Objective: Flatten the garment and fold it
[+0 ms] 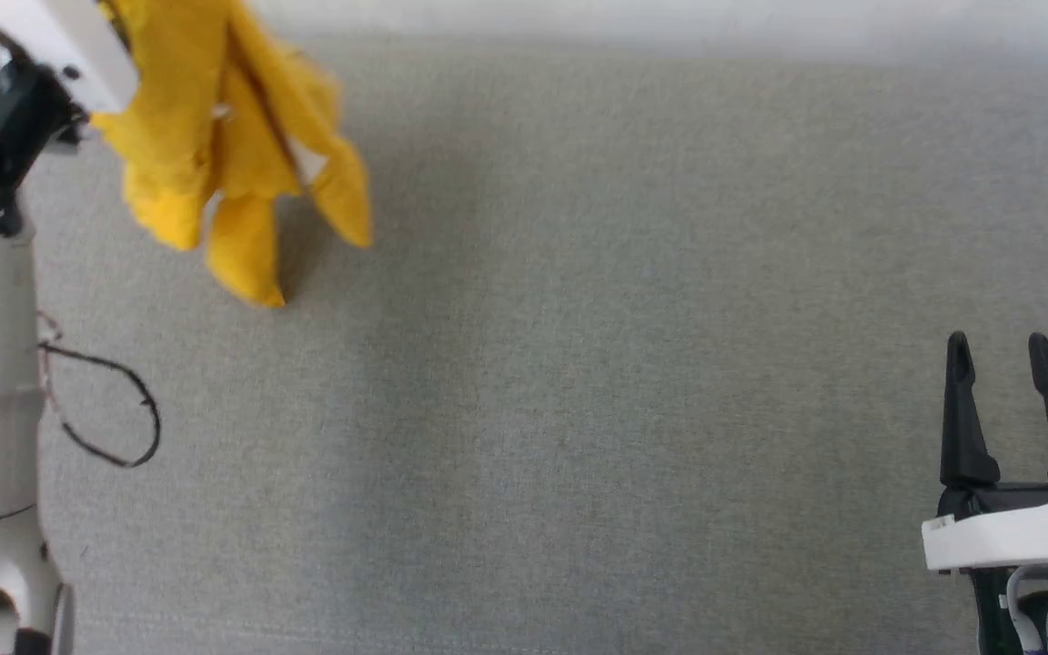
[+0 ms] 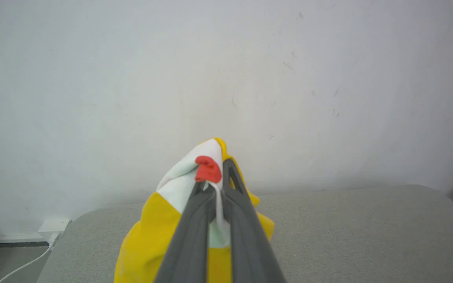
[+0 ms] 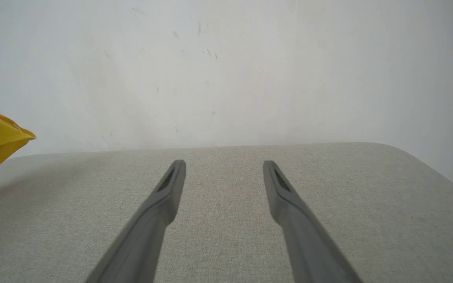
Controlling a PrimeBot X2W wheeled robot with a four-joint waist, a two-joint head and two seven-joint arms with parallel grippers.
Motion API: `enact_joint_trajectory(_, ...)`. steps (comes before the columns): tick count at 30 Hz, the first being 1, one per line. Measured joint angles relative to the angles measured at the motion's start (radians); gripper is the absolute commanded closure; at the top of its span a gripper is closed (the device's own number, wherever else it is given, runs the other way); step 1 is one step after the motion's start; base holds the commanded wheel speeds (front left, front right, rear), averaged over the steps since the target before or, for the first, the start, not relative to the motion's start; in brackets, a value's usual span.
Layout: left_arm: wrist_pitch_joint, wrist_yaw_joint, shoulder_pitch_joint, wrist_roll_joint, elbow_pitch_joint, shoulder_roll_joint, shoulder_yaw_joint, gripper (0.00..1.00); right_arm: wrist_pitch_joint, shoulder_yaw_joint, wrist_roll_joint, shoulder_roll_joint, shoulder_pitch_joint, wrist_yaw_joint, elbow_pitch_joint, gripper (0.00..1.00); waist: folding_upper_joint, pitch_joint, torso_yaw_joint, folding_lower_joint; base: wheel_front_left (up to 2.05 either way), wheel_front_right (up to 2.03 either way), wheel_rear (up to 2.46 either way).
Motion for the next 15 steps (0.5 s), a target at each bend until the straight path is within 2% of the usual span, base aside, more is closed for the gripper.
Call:
enact_joint_trajectory(8, 0.023, -0.003, -0.06, -0.036, -0.035, -0.08, -0.053, 1.0, 0.0, 0.01, 0.027, 0.0, 0.027, 0.0, 0.012, 0.0, 0.0, -0.08, -0.04, 0.0, 0.0, 0.0, 0.0)
enact_joint_trajectory(15, 0.022, 0.007, -0.089, -0.034, -0.049, -0.183, -0.126, 1.0, 0.0, 0.007, 0.029, 0.0, 0.054, 0.0, 0.021, 0.0, 0.0, -0.135, -0.074, 0.0, 0.0, 0.0, 0.0)
